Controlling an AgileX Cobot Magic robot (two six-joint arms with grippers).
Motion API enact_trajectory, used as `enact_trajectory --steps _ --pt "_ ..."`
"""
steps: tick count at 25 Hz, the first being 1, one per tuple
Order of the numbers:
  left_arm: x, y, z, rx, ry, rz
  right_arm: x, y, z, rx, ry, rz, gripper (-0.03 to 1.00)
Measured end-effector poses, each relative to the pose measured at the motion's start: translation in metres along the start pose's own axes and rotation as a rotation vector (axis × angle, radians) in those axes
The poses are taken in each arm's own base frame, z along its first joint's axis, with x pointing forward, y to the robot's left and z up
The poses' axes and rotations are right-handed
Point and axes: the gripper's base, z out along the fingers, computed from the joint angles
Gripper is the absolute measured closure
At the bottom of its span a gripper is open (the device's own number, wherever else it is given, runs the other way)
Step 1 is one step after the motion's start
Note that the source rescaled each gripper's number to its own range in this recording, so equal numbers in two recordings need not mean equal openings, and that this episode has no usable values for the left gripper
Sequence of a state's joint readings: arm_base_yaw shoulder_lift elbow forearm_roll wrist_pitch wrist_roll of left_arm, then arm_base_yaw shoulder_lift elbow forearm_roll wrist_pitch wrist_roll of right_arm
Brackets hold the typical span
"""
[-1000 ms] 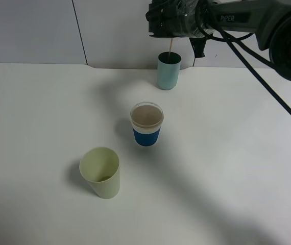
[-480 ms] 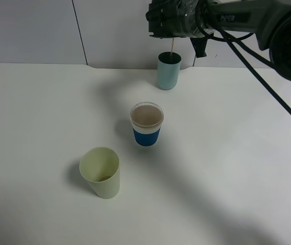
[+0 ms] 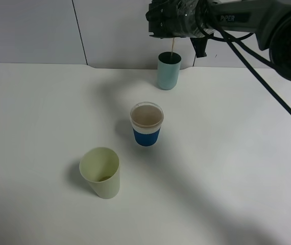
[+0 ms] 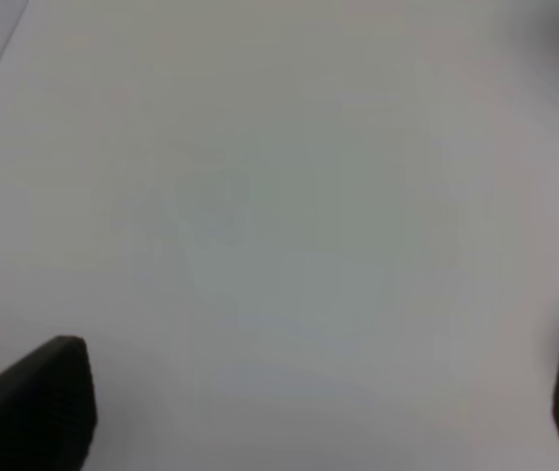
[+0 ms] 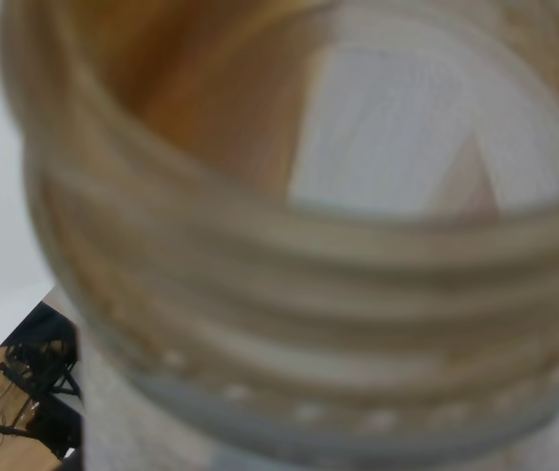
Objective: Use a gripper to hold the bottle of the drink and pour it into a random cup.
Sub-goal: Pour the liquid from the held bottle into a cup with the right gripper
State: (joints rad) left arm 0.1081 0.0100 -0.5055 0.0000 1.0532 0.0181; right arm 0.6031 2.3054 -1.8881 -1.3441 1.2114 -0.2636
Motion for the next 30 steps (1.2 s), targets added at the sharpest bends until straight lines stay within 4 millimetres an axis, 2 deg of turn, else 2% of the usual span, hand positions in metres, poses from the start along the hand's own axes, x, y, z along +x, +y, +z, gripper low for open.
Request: enact_trajectory --steps 30 --pt "0.0001 0.0000 0.0000 0.000 0.001 0.000 0.0004 0.0001 0.0000 -0.001 0.005 -0.036 0.97"
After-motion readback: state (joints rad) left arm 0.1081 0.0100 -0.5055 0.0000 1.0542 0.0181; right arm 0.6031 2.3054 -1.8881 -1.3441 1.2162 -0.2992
